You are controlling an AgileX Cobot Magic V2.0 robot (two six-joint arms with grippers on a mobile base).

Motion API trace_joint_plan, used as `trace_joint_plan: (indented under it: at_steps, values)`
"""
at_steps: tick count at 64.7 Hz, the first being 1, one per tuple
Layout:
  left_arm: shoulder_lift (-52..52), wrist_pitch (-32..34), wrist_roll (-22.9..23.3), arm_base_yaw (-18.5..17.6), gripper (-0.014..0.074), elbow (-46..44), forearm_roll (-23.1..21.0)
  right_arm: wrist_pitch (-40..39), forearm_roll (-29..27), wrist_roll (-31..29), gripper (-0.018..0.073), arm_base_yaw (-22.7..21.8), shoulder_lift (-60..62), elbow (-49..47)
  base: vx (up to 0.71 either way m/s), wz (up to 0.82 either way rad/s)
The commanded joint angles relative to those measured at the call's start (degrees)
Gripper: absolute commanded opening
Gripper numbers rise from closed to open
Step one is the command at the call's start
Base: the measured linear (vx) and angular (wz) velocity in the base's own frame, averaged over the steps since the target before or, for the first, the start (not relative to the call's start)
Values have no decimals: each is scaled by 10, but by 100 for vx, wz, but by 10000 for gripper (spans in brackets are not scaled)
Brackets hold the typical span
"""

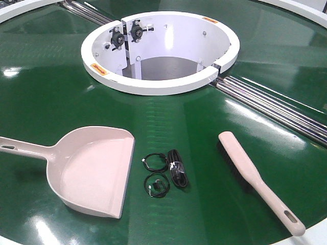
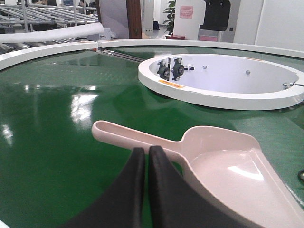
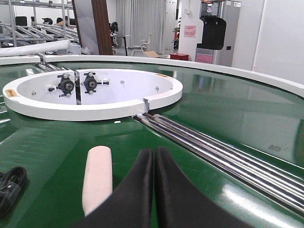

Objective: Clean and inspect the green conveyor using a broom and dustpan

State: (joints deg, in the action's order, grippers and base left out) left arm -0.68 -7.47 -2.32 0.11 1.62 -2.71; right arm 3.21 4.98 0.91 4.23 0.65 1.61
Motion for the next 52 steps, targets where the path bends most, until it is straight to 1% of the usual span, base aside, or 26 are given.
trace_joint_plan:
  at_steps: [1, 52]
  values:
    - [-8, 39, 6, -3, -6, 5, -1, -43, 4, -3, -8, -1, 6, 2, 0, 0]
    - [-8, 39, 6, -3, -6, 5, -1, -43, 4, -3, -8, -1, 6, 2, 0, 0]
